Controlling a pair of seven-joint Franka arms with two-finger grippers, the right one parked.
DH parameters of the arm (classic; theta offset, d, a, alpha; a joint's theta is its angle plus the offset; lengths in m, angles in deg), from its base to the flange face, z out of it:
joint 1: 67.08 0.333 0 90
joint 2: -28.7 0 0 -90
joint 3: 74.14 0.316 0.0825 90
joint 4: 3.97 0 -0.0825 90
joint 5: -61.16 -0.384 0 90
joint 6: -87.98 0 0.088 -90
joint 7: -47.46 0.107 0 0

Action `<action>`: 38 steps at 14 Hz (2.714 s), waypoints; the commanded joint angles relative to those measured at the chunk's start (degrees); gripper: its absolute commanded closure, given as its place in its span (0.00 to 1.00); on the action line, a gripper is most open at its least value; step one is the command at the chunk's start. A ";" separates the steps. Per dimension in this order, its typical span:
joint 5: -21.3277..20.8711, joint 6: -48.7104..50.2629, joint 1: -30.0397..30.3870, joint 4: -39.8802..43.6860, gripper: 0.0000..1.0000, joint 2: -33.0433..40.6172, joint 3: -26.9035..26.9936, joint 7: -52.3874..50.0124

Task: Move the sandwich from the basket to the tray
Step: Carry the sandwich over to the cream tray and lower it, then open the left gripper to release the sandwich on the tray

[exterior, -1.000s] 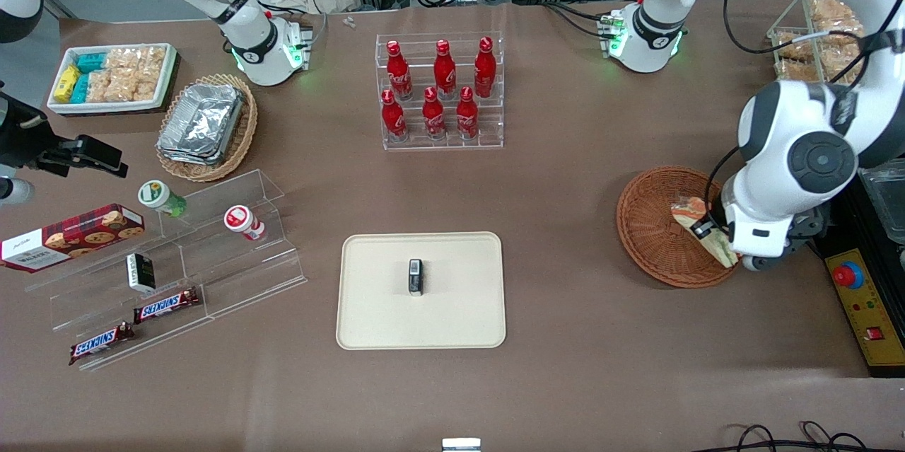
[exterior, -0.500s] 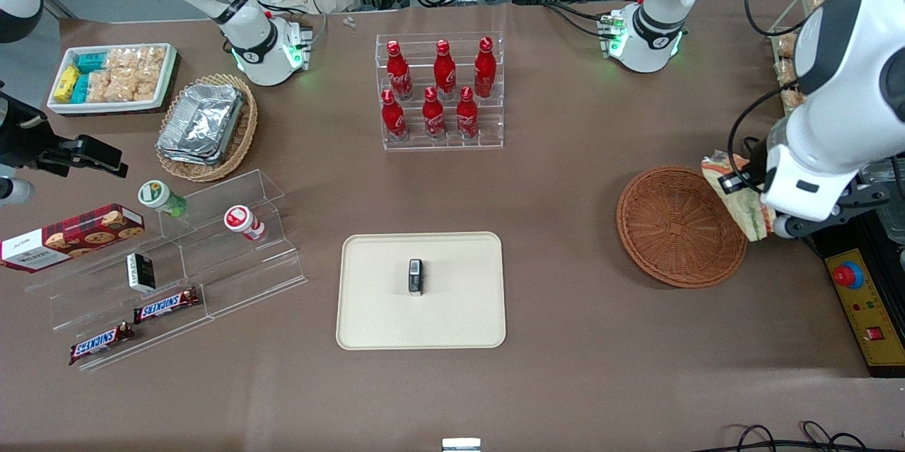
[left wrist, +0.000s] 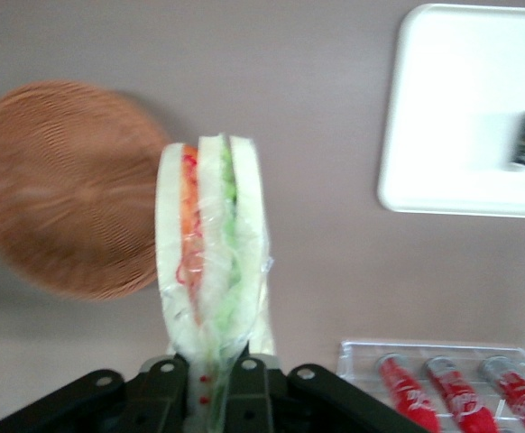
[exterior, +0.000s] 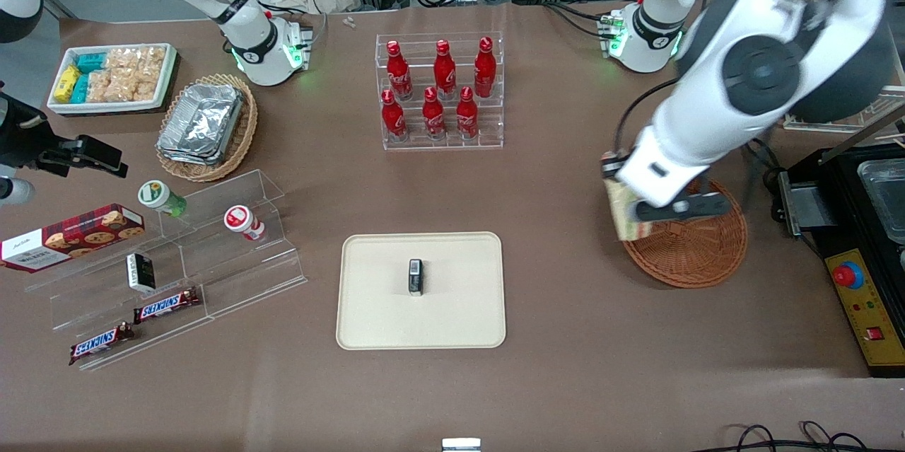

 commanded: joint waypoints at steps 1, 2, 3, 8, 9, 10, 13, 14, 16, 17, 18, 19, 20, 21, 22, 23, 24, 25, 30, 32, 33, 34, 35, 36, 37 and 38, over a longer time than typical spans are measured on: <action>-6.29 -11.44 -6.84 2.66 1.00 -11.91 -0.18 -0.61; -8.57 -14.27 -9.03 2.74 1.00 -14.81 -0.01 -2.96; -11.73 -15.69 -10.27 2.66 1.00 -17.19 0.08 -4.99; -18.43 -21.57 -15.97 3.97 1.00 -25.73 3.22 -9.74; -19.14 -23.33 -18.52 5.19 1.00 -26.96 5.77 -11.15; -19.14 -24.57 -20.90 6.86 1.00 -28.19 7.88 -11.42; -19.14 -24.93 -23.29 11.79 1.00 -31.97 9.48 -11.34; -19.14 -25.11 -23.64 13.45 1.00 -33.20 9.48 -11.08; -19.06 -25.11 -24.35 17.32 1.00 -35.75 9.48 -10.90; -19.06 -25.46 -24.35 17.94 1.00 -36.55 9.48 -10.46; -19.14 -26.85 -24.26 17.95 0.95 -37.16 9.48 -10.46; -19.14 -27.82 -24.26 17.86 0.92 -37.52 9.48 -10.46; -19.14 -27.92 -24.26 17.86 0.85 -37.61 9.48 -10.46; -19.14 -28.01 -24.26 17.78 0.70 -37.61 9.48 -10.54; -18.97 -27.92 -24.26 17.78 0.44 -37.78 9.48 -10.81; -18.88 -27.92 -24.26 17.78 0.21 -37.70 9.48 -10.81; -18.88 -27.84 -24.26 17.69 0.08 -37.43 9.48 -10.98; -18.71 -27.57 -24.26 17.69 0.01 -37.26 9.48 -11.42; -18.44 -21.00 -24.00 17.69 0.00 -32.61 9.22 -11.51; -18.62 -14.69 -23.82 17.69 0.00 -28.66 9.31 -11.25; -18.88 -11.17 -23.73 17.69 0.00 -26.73 9.39 -10.81; -18.97 -7.92 -23.56 17.69 0.00 -24.71 9.40 -10.81; -19.06 -5.53 -23.38 17.69 0.00 -22.77 9.40 -10.72; -18.27 -4.29 -22.25 17.60 0.00 -20.67 9.40 -10.55; -17.31 -3.84 -19.45 16.90 0.00 -18.91 9.05 -10.55; -14.34 -3.67 -17.34 14.98 0.01 -16.54 8.61 -10.02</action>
